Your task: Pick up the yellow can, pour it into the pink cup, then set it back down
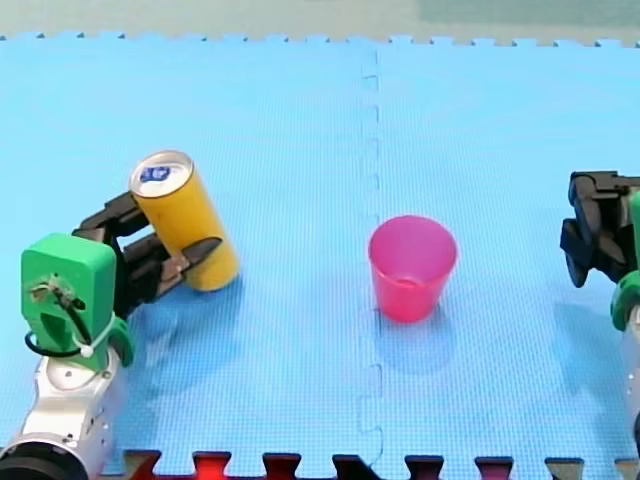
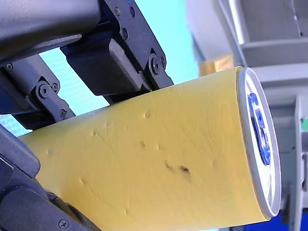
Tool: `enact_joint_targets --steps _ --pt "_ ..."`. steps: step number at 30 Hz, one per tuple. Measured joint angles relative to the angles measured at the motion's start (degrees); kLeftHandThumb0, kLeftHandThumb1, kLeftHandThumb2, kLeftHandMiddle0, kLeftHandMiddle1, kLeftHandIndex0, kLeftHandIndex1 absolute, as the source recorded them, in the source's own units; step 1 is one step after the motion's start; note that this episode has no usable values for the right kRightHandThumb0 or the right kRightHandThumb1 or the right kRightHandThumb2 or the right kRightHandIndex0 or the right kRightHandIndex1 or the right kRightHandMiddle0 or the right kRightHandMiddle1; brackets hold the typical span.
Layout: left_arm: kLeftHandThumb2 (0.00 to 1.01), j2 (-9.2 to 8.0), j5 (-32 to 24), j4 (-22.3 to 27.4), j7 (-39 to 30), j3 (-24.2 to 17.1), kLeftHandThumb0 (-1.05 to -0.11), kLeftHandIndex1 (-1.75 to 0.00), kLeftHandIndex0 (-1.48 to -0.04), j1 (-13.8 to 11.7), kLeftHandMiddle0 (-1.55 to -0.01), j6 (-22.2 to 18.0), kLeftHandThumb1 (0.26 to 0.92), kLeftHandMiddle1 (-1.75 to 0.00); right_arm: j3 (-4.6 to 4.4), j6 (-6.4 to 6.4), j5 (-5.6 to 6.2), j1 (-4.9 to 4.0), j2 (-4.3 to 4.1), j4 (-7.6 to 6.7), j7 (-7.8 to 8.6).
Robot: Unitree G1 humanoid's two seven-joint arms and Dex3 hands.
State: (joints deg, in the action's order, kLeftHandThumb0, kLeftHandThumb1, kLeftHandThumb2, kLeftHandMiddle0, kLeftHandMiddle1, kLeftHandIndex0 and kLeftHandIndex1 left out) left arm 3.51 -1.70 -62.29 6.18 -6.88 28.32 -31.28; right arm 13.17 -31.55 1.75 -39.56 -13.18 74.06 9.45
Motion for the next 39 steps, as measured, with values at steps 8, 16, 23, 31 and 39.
enact_joint_targets --steps 8,16,23,31,39 --pt "0.00 0.47 0.27 -2.79 -0.71 -0.31 -0.389 0.00 -1.22 0.59 -1.34 -1.19 0.783 0.00 0.39 -0.05 0.14 0.16 -0.09 -0.01 0.48" --pt "0.00 1.06 0.08 -4.02 -2.05 -0.70 -0.390 0.00 -1.22 1.22 -1.35 -0.95 0.782 0.00 0.78 -0.18 0.20 0.21 -0.34 -0.01 0.64" --pt "0.00 1.58 -0.32 -5.06 -3.20 -1.26 -0.376 0.00 -1.22 1.42 -1.35 -1.33 0.782 0.00 0.77 -0.72 -0.02 0.23 -0.67 -0.01 0.15" --pt "0.00 1.77 0.39 -5.38 -3.20 -1.07 -0.373 0.00 -1.22 1.35 -1.35 -2.62 0.785 0.00 0.62 -0.83 -0.10 0.24 -0.86 -0.06 0.07" --pt "0.00 1.64 2.43 -6.80 -2.49 -0.18 -0.364 0.00 -1.22 0.62 -1.34 -6.06 0.788 0.00 0.62 -0.83 -0.01 0.23 -0.87 -0.17 0.20"
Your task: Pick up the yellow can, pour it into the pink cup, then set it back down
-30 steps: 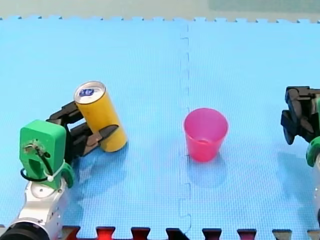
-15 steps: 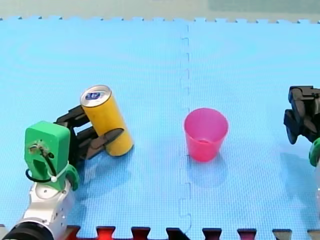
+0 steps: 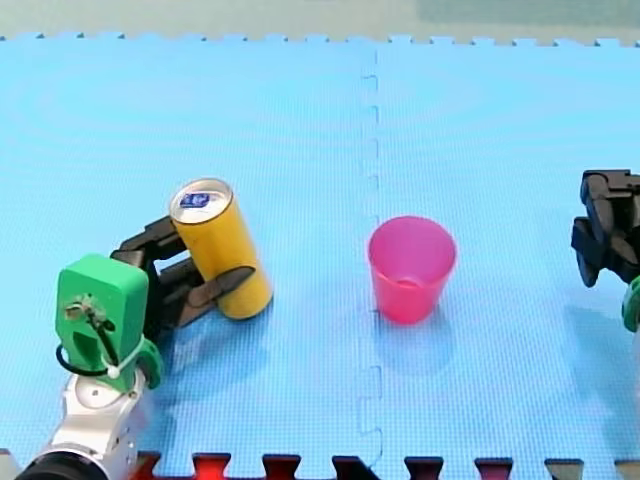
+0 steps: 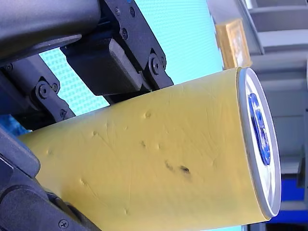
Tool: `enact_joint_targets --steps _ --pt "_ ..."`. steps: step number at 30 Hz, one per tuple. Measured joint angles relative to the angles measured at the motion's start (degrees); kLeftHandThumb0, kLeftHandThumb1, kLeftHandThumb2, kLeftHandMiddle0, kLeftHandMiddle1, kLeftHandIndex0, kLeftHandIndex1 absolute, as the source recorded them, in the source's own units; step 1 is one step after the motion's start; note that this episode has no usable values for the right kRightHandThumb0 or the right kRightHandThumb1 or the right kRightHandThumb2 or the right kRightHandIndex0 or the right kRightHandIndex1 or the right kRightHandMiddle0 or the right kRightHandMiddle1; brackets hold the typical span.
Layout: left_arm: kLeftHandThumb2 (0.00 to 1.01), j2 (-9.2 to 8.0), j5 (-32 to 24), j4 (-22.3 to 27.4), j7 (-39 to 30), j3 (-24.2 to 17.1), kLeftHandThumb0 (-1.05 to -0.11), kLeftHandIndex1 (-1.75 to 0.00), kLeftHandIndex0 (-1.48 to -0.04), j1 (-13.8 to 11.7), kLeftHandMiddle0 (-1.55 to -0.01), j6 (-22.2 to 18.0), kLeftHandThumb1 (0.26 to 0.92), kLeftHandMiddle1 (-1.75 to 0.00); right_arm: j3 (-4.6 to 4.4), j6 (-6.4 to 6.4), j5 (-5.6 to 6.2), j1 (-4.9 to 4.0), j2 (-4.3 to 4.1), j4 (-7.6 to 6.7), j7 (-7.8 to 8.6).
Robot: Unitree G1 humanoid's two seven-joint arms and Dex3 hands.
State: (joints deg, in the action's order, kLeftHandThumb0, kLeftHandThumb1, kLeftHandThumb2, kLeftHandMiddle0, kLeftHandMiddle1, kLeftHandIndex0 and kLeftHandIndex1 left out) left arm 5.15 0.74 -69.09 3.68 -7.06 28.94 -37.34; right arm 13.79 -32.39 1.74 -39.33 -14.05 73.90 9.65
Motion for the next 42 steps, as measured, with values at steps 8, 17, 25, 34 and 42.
enact_joint_targets --steps 8,17,25,34,42 --pt "0.00 -0.69 4.64 -0.82 4.71 2.52 -0.378 0.00 -1.21 -0.83 -1.31 -4.07 0.791 0.00 0.03 0.00 0.10 0.02 0.02 -0.06 0.06" --pt "0.00 -1.58 9.52 -1.23 11.24 5.54 -0.373 0.00 -1.21 -1.17 -1.31 -6.43 0.805 0.00 0.05 0.00 0.13 0.11 0.03 -0.07 0.13" --pt "0.00 -1.53 8.20 -1.38 10.05 5.29 -0.368 0.00 -1.21 -1.17 -1.31 -6.28 0.810 0.00 0.21 0.01 0.24 0.16 0.04 -0.07 0.34" --pt "0.00 -1.28 7.27 -1.24 9.30 5.19 -0.361 0.00 -1.20 -1.25 -1.30 -5.18 0.811 0.00 0.28 0.00 0.23 0.25 0.05 -0.09 0.34" --pt "0.00 -1.20 6.06 -1.26 7.57 4.95 -0.440 0.00 -0.80 -0.95 -0.98 -2.93 0.795 0.00 0.45 -0.03 0.27 0.29 0.01 -0.12 0.51"
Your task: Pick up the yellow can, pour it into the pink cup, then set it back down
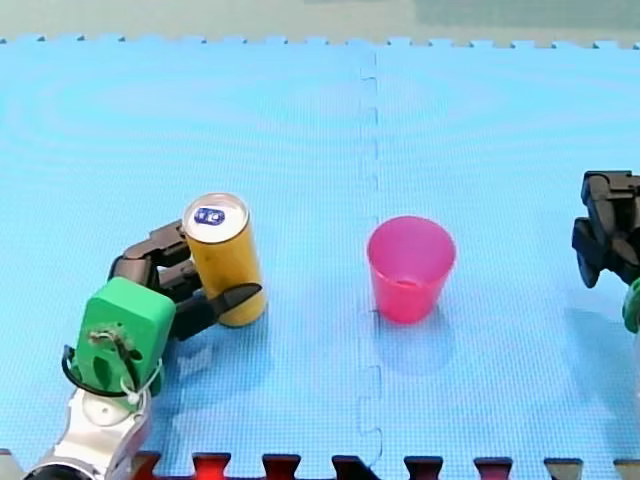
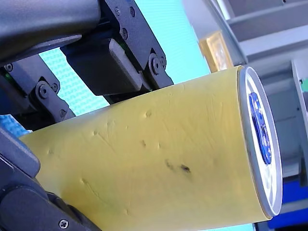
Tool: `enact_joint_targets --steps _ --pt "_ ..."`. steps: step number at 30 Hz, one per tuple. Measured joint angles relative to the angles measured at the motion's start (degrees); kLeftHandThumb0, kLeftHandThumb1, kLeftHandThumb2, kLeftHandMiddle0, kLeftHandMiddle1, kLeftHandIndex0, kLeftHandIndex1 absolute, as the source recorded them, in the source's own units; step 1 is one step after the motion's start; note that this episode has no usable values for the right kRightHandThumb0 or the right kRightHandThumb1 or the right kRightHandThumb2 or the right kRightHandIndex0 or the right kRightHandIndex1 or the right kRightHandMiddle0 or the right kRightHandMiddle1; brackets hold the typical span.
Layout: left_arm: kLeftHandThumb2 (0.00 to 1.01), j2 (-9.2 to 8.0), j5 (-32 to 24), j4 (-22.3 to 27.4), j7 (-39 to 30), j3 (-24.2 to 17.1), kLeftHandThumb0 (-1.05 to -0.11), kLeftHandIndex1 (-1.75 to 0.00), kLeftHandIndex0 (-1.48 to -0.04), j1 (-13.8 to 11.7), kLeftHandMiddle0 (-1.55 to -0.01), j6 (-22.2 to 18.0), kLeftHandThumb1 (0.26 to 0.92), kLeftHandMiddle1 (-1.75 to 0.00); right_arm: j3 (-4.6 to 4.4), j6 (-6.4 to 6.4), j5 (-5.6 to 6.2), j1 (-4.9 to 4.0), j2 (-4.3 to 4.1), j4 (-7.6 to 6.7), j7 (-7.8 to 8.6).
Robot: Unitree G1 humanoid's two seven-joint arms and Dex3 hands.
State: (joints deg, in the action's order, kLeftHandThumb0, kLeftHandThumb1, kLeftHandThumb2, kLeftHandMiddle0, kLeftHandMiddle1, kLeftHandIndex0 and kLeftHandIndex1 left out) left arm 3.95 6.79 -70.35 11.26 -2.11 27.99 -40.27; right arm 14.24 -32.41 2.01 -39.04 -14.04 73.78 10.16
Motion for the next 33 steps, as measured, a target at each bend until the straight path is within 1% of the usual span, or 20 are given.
enact_joint_targets --steps 2,4,5,7,8,10,12,15,18,24,29,33 --pt "0.00 0.00 -0.49 -0.04 -0.73 -0.25 -0.578 0.00 -0.59 0.40 -0.71 1.55 0.767 0.00 0.03 0.00 0.00 0.00 -0.01 0.00 0.02" --pt "0.00 0.23 -2.07 -0.17 -3.01 -0.96 -0.652 0.00 -0.45 0.69 -0.52 3.90 0.742 0.00 0.07 -0.01 0.00 0.00 -0.02 0.00 0.02" --pt "0.00 0.27 -2.79 -0.15 -4.35 -1.36 -0.753 0.00 -0.34 0.84 -0.40 4.60 0.737 0.00 0.11 -0.01 0.01 0.01 -0.05 0.00 0.01" --pt "0.00 0.09 -3.34 0.08 -6.08 -1.54 -0.867 0.00 -0.26 1.06 -0.29 5.49 0.738 0.00 0.11 -0.01 -0.01 0.01 -0.07 0.00 -0.03" --pt "0.00 -0.08 -3.31 0.23 -6.73 -1.45 -0.942 0.00 -0.22 1.16 -0.25 5.91 0.745 0.00 0.09 -0.01 -0.03 0.01 -0.07 0.00 -0.06" --pt "0.01 -0.36 -3.09 0.45 -7.26 -1.11 -0.996 0.00 -0.19 1.35 -0.21 6.68 0.753 0.00 0.06 -0.02 -0.08 0.00 -0.07 0.00 -0.19" --pt "0.01 -0.54 -2.85 0.62 -7.46 -0.83 -1.019 0.00 -0.18 1.50 -0.19 7.25 0.756 0.00 0.03 -0.02 -0.12 0.00 -0.07 0.00 -0.30" --pt "0.00 -0.59 -2.75 0.80 -7.63 -0.70 -1.040 0.00 -0.16 1.62 -0.10 7.77 0.753 0.00 -0.03 -0.02 -0.14 0.00 -0.07 0.00 -0.37" --pt "0.00 -0.52 -2.77 0.82 -7.69 -0.69 -1.047 0.00 -0.15 1.70 -0.06 7.92 0.750 0.00 -0.06 -0.02 -0.16 -0.01 -0.07 0.00 -0.44" --pt "0.00 -0.25 -3.68 0.85 -8.92 -1.15 -1.048 0.00 -0.14 1.79 -0.04 8.14 0.750 0.00 -0.10 -0.01 -0.16 -0.04 -0.06 0.01 -0.50" --pt "0.00 -0.06 -5.73 0.94 -12.10 -2.46 -1.048 0.00 -0.13 1.85 -0.04 8.39 0.753 0.00 -0.18 0.01 -0.19 -0.13 -0.06 0.05 -0.64" --pt "0.01 -0.10 -7.84 1.50 -15.88 -3.85 -1.048 0.00 -0.12 1.74 -0.07 8.55 0.766 -0.01 -0.28 0.19 -0.29 -0.28 -0.07 0.13 -0.85"
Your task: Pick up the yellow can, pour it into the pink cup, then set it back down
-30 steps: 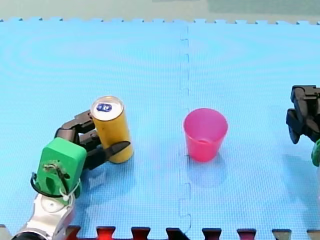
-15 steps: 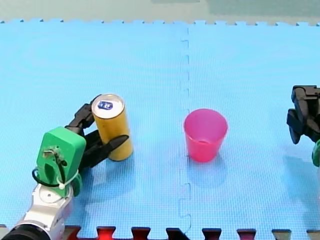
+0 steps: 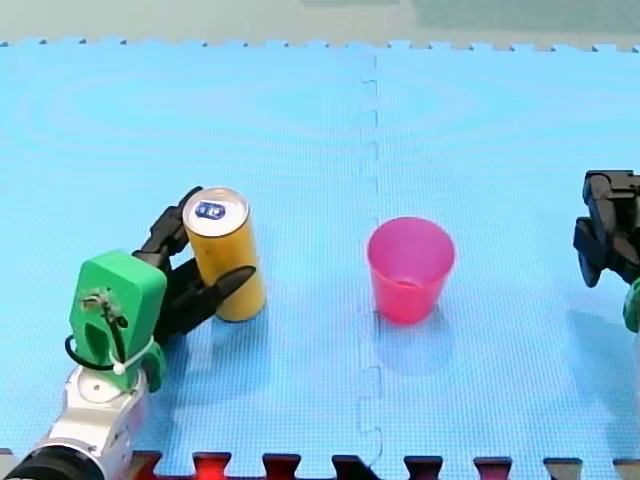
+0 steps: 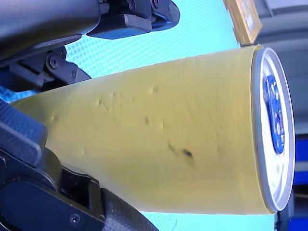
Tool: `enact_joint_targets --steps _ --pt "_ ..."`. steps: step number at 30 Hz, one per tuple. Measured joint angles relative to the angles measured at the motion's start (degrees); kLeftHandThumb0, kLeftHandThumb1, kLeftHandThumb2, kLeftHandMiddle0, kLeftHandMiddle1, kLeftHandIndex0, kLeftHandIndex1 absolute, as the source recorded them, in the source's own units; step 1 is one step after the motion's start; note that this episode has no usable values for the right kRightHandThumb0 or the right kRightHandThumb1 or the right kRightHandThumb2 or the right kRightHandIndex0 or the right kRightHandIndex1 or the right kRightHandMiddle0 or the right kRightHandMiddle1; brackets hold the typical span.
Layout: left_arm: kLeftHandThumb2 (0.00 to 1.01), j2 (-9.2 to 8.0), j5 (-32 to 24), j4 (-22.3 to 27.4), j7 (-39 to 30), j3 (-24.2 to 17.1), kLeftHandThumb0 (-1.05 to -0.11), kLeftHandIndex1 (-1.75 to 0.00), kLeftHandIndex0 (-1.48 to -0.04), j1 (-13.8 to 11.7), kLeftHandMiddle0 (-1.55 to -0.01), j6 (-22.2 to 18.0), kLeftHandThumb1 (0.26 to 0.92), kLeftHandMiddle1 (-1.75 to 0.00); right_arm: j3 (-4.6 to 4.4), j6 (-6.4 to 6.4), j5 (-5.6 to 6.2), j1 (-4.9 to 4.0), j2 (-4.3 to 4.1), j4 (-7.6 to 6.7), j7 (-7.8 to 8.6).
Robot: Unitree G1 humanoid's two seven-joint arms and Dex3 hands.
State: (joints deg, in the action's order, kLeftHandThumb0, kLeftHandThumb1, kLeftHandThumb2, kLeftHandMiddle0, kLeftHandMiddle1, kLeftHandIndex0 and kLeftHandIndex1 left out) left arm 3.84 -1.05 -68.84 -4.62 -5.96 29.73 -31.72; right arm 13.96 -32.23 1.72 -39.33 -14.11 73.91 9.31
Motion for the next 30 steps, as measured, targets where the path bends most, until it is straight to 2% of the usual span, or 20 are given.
enact_joint_targets --steps 7,13,16,24,30 --pt "0.02 -0.93 -3.26 2.63 -5.97 -1.75 -1.048 0.00 -0.13 -1.16 -0.08 1.95 0.802 -0.02 -0.22 0.15 -0.17 -0.34 0.02 0.12 -0.49" --pt "0.01 -3.80 -5.38 4.91 -12.94 -2.84 -1.048 0.00 -0.13 -2.83 -0.10 1.24 0.797 -0.02 -0.34 0.21 -0.28 -0.40 0.03 0.13 -0.54" --pt "0.01 -5.39 -6.58 8.41 -16.04 -3.28 -1.048 0.00 -0.13 -4.65 -0.10 0.48 0.797 -0.02 -0.35 0.26 -0.28 -0.44 0.03 0.14 -0.52" --pt "0.01 -8.28 -5.77 13.64 -16.91 -2.58 -1.048 0.00 -0.12 -8.65 -0.11 -1.04 0.799 -0.02 -0.33 0.48 -0.23 -0.69 -0.01 0.14 -0.43" --pt "0.00 -9.76 -4.52 16.18 -14.75 -2.16 -1.048 -0.01 -0.15 -10.83 -0.14 -2.37 0.766 -0.03 -0.41 0.71 -0.29 -0.86 -0.03 0.14 -0.52"
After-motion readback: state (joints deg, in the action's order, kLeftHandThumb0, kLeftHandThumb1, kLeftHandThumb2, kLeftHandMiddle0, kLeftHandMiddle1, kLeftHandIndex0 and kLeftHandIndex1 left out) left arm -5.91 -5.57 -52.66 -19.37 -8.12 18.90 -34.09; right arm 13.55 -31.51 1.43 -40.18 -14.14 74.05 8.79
